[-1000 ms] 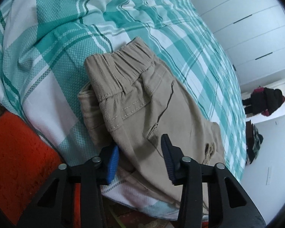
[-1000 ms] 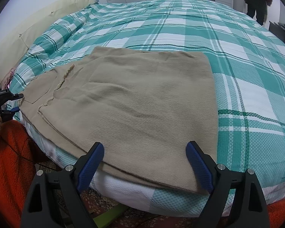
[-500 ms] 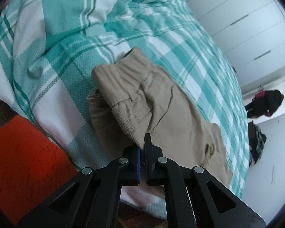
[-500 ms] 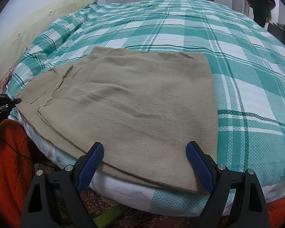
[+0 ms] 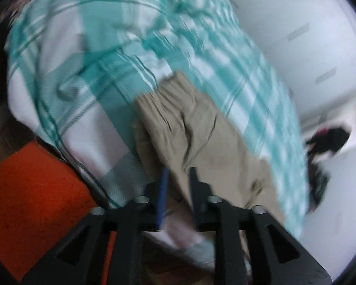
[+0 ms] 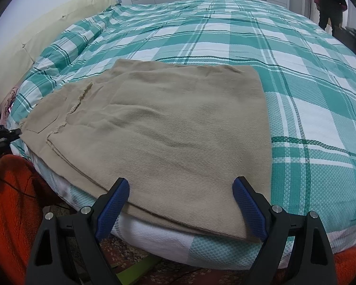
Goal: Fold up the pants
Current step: 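Grasp the elastic waistband with the left tool and lift it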
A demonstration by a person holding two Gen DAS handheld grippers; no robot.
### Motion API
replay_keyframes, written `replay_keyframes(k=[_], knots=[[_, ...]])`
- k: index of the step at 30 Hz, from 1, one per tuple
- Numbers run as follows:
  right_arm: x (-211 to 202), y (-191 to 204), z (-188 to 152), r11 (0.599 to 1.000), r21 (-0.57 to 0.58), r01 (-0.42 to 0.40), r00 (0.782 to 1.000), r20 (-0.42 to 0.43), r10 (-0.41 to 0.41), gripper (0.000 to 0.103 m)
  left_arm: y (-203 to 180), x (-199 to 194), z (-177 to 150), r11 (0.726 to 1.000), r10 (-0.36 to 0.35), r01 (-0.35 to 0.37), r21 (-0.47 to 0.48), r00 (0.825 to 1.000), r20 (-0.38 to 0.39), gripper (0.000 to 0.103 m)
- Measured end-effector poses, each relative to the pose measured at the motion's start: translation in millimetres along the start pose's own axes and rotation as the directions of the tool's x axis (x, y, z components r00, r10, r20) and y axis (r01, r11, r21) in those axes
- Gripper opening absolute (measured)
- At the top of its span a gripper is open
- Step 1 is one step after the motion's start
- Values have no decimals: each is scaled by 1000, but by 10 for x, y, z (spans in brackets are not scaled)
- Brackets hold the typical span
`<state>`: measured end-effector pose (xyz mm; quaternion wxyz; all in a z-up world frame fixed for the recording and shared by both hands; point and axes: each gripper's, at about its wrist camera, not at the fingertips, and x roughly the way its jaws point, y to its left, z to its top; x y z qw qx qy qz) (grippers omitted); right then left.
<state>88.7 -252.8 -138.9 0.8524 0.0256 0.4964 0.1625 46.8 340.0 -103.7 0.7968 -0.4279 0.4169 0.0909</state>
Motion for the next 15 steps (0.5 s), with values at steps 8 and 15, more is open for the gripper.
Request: replay_keyframes(k=[8,15], knots=[[35,39,22,1000,-5,4,1000,-6,-4,94,90,251,182,996,27,-30,-84,999,-45,50],[17,65,-5,1000,-10,-3,1000,0,3,94,73,521,163,994,78,-81,-75,996,-50,32]])
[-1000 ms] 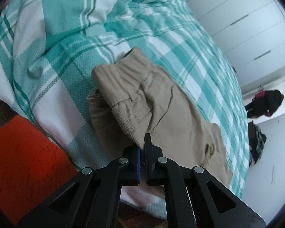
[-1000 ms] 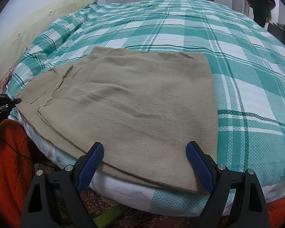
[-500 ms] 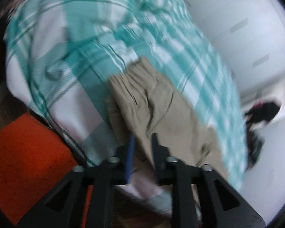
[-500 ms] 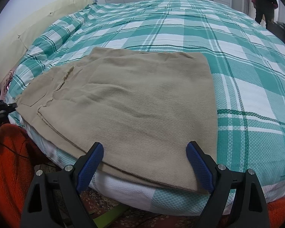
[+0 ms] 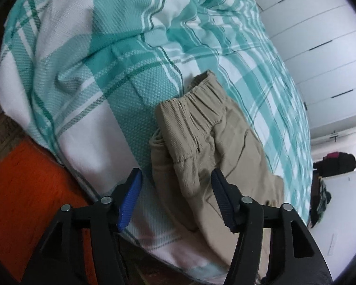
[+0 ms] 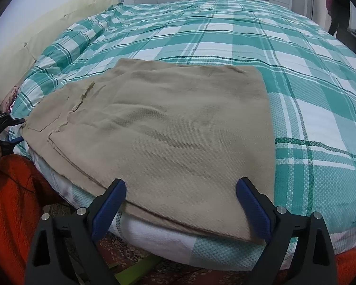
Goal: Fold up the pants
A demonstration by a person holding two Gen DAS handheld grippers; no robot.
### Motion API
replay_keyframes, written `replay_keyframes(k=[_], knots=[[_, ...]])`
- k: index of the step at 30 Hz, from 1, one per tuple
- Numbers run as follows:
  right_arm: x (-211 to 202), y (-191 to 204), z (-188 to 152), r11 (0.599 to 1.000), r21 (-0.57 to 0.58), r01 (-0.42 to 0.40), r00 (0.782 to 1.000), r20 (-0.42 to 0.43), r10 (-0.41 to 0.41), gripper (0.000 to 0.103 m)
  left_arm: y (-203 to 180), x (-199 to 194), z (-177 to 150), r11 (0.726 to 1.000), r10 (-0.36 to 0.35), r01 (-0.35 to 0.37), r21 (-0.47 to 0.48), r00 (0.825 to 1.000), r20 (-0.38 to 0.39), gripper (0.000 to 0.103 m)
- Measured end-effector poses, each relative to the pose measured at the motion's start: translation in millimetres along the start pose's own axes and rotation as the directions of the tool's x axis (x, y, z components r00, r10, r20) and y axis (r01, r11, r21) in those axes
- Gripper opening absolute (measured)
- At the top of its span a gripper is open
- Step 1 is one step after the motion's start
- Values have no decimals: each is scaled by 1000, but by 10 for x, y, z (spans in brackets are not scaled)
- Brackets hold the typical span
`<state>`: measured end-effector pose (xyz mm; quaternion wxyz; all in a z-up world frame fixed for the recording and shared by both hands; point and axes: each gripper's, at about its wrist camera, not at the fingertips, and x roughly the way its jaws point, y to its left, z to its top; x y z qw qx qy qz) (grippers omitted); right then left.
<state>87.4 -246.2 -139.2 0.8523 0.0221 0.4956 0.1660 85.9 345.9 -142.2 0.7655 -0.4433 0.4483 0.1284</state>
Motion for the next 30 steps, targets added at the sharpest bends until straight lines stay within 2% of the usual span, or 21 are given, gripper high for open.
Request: replay_keyframes(k=[2,3,5,6,8,9,10,11,12,13,14,15,18,21,24,27,29,30], knots=[[5,0,0,1000,1,0,1000,0,0,94,7,-32,5,1000,-15,15,-1,1000,10,17],[2,-4,-1,1000,-1,1,1000,0,-1,94,0,-86,-8,999,-36,36,2,999,25,15],[0,-6,-4,1000,-2,1,1000,0,-1,94,4,-141,-34,998,-62,62,7,997,43,15],[1,-6,-3,1000,0,-1,1000,0,1,94,17,-122,-41,999,-53,52,12,998,43,17],[3,1,-3,1000,0,-2,1000,1,2,94,18,-33,-15,1000,-1,1,8,999,33,36],[0,0,-5,1000,0,-1,1000,1,1,94,26,2,-4,1000,18,-18,-7,999,30,54],[-1,-1,-4,1000,-1,0,1000,0,0,94,22,41,11,1000,8,-7,-24,1000,26,62],[-4,4,0,1000,-4,1,1000,-2,-1,94,10,58,20,1000,-4,5,-26,1000,26,65],[-27,13,12,1000,-8,3,1000,-4,-3,94,-18,75,31,1000,-4,5,-20,1000,26,62],[-66,20,27,1000,-10,10,1000,-4,-10,93,-35,87,27,1000,-8,8,-12,1000,27,50],[-121,39,52,1000,-7,23,1000,-1,-23,92,-55,100,24,1000,-25,25,4,999,21,26],[-194,77,82,1000,-2,31,999,10,-31,92,-68,88,19,1000,-16,15,10,999,32,20],[-396,339,275,999,-34,-35,997,67,37,92,-56,47,7,999,-42,41,10,998,56,17],[-402,878,643,977,-197,-76,993,74,92,92,-12,46,-3,998,-63,63,4,996,62,18],[-203,1319,947,952,-295,-82,993,59,104,92,37,34,-1,997,-81,81,-1,995,59,18],[276,1671,1047,948,-306,-89,996,-10,91,92,47,44,6,996,-93,93,2,994,54,18],[745,1836,892,944,-306,-123,988,-131,87,92,67,45,1,995,-99,99,3,994,44,18],[1017,1920,718,936,-337,-106,977,-211,35,92,74,40,-2,995,-100,100,5,994,43,18]])
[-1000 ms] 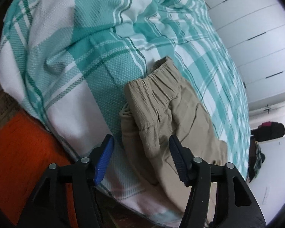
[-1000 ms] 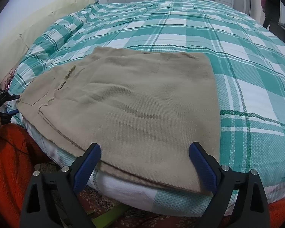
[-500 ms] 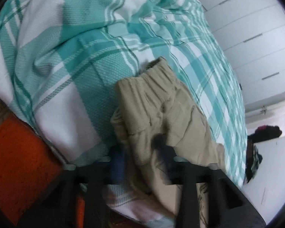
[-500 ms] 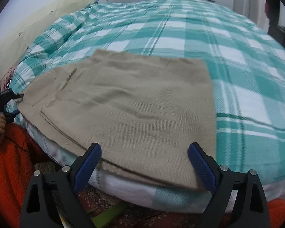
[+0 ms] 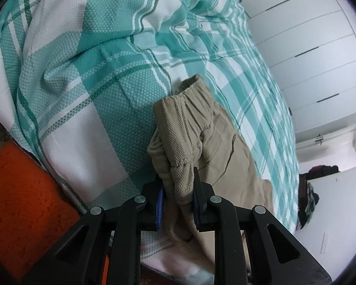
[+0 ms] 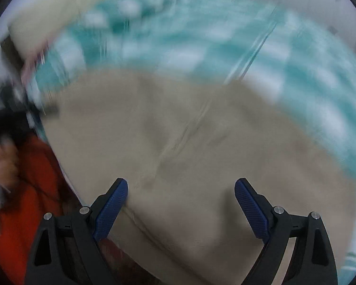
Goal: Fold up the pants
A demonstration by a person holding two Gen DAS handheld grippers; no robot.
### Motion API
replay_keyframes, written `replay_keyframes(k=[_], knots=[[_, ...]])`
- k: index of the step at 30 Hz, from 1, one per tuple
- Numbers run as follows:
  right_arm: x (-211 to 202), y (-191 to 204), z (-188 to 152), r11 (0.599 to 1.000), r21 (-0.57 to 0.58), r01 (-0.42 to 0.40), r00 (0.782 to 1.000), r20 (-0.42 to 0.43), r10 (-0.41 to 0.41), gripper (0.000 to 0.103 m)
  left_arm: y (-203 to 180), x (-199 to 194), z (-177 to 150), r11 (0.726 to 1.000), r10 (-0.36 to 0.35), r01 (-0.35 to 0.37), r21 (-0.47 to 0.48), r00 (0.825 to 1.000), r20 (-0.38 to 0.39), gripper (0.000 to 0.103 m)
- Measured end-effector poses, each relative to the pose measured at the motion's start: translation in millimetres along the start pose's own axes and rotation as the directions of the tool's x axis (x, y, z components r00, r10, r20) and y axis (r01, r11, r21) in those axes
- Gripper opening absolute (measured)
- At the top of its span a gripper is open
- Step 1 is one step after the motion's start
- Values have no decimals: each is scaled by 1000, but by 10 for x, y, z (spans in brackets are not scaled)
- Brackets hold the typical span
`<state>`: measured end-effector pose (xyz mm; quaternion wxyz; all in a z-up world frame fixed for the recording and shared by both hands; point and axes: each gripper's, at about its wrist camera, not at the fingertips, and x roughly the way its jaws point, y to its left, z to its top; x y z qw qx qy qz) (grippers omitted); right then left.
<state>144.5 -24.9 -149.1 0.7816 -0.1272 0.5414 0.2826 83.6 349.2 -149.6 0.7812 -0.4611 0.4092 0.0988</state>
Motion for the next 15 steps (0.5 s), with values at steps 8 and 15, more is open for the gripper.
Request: replay_keyframes(k=[8,15], knots=[[-367,-109,491,991,-86,106,988,119,-95,85,11,16,29,1000,-13,13,4,1000,-14,18],[186,-666,1378,973,101,206,978,10,-208,87,26,36,27,1000,-14,14,1,1000,-14,18]])
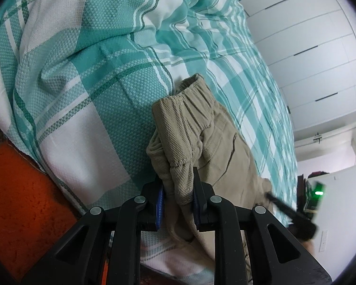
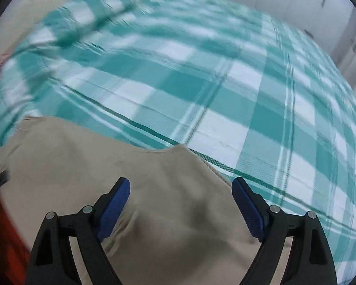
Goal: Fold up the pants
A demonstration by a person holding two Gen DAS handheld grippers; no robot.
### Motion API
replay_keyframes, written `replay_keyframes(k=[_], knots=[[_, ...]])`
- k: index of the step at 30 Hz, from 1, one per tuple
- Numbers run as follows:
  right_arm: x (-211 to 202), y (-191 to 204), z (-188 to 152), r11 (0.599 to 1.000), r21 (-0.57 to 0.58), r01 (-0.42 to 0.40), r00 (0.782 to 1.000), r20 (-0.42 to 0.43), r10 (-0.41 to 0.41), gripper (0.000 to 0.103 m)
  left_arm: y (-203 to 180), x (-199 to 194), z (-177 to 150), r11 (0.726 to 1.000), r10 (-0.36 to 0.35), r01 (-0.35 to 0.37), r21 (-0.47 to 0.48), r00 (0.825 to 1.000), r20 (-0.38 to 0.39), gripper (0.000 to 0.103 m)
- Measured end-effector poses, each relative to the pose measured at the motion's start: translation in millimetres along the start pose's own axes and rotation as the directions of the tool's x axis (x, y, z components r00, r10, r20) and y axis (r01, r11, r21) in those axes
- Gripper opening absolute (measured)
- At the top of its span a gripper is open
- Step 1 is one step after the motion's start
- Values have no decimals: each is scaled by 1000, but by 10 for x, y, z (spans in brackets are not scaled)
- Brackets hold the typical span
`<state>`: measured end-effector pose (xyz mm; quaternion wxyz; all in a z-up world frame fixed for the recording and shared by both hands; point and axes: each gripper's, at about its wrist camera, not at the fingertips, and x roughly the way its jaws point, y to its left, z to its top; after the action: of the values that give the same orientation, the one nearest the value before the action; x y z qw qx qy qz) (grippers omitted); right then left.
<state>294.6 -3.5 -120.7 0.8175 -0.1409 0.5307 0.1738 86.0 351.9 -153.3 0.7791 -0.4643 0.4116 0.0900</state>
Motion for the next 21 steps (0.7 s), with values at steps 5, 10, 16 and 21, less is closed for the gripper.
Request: replay_keyframes(k=[5,10,16,21], knots=[[459,296,-197,990,-127,66,993,-88,-77,87,-22,-24,2,1000,-11,11,6,1000,8,17],[-272,66,-332,997,-81,-2,990,140,13,83,-150,-154,-32,997,-31,27,71,998,51,15],[-1115,-781,-1413,997,29,-66,954,295,54,83,-544,-313,-206,967,59,-94,235,987,151,14],[-1460,-1571,-2538,973,225,-40,930,365,-47,83,-1542,-661,-609,892,-35,-48,449,984,175,14]])
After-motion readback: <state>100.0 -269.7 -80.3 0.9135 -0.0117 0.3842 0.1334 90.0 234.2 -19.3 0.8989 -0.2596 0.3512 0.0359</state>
